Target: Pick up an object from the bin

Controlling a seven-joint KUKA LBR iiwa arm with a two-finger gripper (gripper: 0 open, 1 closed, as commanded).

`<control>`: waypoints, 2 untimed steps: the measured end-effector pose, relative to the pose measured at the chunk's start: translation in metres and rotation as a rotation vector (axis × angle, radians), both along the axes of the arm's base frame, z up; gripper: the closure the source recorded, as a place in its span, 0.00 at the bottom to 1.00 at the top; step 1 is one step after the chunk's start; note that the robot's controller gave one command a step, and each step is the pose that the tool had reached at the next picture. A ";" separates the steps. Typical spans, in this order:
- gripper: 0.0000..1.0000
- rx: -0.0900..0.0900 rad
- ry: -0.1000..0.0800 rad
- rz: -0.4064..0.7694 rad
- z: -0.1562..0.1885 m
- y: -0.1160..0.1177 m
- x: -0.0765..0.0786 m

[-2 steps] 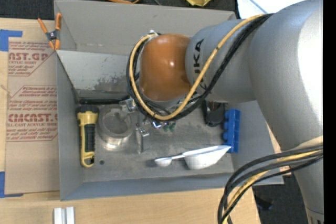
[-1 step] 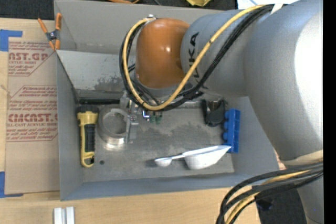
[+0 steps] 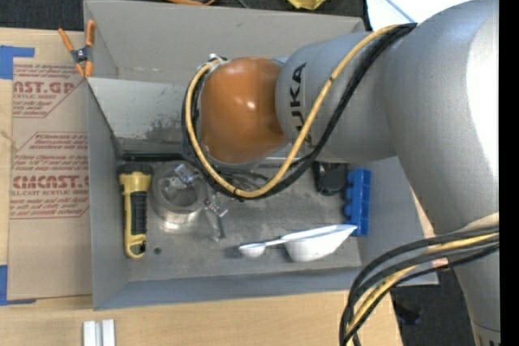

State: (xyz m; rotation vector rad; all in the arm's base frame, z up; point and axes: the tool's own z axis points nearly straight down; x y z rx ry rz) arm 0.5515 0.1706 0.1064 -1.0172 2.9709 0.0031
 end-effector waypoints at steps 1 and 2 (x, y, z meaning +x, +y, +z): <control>0.00 0.009 -0.001 -0.690 -0.030 0.001 0.028; 1.00 0.004 -0.013 0.087 -0.033 -0.005 0.015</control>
Offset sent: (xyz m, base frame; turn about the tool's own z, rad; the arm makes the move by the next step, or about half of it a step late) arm 0.0063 -0.0077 -0.0364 -0.2872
